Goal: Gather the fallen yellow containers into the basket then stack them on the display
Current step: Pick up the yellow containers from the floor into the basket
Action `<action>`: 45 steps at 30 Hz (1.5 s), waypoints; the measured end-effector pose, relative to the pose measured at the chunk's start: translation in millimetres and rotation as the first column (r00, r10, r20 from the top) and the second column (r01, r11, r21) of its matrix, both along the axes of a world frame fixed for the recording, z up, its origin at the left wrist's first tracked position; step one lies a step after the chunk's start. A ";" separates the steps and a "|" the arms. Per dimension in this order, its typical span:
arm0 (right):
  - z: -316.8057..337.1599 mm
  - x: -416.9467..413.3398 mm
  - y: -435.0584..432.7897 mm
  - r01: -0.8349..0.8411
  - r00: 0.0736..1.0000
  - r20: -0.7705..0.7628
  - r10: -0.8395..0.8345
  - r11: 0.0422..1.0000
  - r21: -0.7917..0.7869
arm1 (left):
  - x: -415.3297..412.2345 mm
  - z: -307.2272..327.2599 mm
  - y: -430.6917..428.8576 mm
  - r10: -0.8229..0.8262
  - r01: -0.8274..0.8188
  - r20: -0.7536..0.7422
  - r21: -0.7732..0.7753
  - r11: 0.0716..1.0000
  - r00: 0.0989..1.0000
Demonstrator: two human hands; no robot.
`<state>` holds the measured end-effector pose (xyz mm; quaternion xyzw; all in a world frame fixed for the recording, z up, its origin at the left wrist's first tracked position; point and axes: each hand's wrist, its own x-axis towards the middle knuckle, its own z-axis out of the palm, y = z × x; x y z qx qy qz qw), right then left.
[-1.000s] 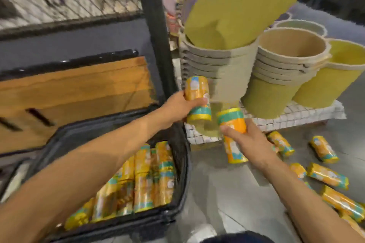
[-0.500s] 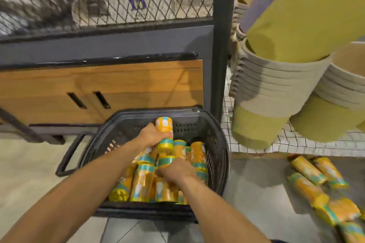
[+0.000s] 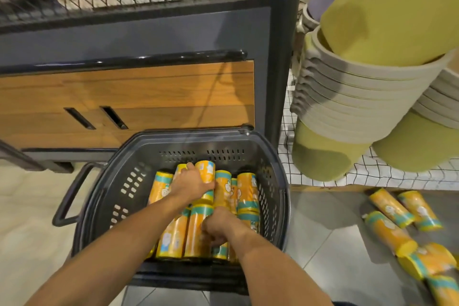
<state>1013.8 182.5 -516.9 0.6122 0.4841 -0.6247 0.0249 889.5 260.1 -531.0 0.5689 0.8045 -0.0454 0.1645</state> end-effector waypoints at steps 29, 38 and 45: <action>41.1 113.0 -34.9 0.006 0.820 0.357 -0.448 0.630 0.776 | -212.1 65.6 -116.9 0.232 -0.226 -0.028 0.128 0.966 0.972; 37.7 120.2 -55.4 -0.159 0.750 0.557 -0.356 0.721 0.675 | -206.9 67.0 -112.2 0.171 -0.171 0.004 0.104 0.980 0.985; 32.6 149.5 -81.1 -0.123 0.721 0.559 -0.408 0.719 0.684 | -172.4 71.8 -113.7 0.126 -0.122 -0.029 0.106 0.987 0.992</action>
